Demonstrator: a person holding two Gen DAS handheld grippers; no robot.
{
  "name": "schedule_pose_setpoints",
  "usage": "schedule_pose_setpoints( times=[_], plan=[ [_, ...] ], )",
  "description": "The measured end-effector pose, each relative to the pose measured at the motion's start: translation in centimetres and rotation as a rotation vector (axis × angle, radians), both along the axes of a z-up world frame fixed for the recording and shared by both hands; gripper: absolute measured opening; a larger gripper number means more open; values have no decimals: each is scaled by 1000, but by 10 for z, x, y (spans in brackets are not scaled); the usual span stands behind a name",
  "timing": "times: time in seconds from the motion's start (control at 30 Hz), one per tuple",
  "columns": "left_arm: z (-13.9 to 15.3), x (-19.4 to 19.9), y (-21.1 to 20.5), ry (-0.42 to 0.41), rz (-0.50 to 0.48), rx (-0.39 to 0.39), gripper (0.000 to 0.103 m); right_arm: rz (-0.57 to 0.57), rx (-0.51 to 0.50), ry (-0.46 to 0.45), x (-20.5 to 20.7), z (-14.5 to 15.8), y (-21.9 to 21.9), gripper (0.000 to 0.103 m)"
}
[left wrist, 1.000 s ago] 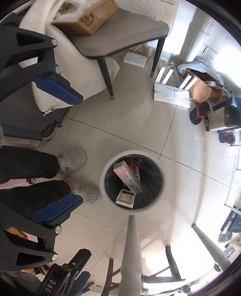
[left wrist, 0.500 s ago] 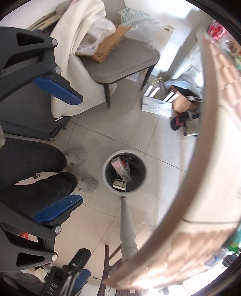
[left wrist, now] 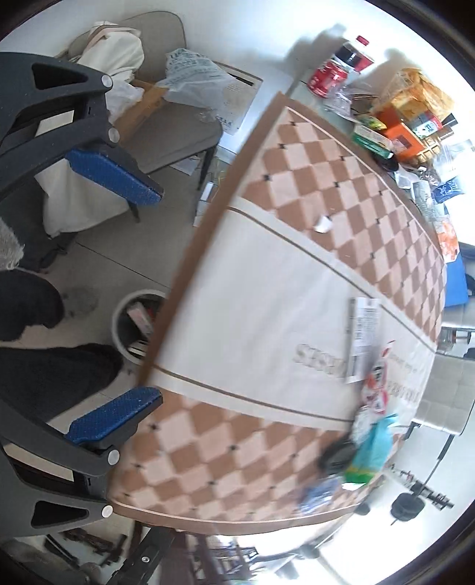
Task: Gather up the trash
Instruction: 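Raise both tools back over the table toward the wrappers, then grasp the red snack wrapper with the left tool while the right tool grasps the blue wipe pack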
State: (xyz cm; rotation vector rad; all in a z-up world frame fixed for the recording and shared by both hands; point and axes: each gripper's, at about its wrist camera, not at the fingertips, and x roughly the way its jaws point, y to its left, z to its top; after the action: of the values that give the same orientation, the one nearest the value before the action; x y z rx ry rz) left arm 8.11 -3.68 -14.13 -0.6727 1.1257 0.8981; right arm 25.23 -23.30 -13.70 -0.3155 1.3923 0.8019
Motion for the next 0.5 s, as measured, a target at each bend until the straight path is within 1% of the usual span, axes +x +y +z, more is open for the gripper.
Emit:
schedule_pose_setpoints(
  times=[0.07,0.13,0.2,0.23,0.33,0.4,0.5],
  plan=[
    [2,27,23,10,15,5,102,-15,0,-8,35,7,16,103],
    [2,56,45,34,27,7,102,-30,-12,-11,76,6,39,103],
    [3,85,66,55,31,8,102,-72,-33,-3,122,1,55,103],
    [2,99,76,66,34,3,102,-95,-32,17,146,-2,64,103],
    [-10,142,102,106,47,-8,102,-192,-40,55,216,-19,86,103],
    [-18,165,120,124,68,-31,102,-262,-40,81,257,-34,99,103],
    [-28,190,149,120,104,-55,102,-302,-70,101,306,-60,124,103]
  ],
)
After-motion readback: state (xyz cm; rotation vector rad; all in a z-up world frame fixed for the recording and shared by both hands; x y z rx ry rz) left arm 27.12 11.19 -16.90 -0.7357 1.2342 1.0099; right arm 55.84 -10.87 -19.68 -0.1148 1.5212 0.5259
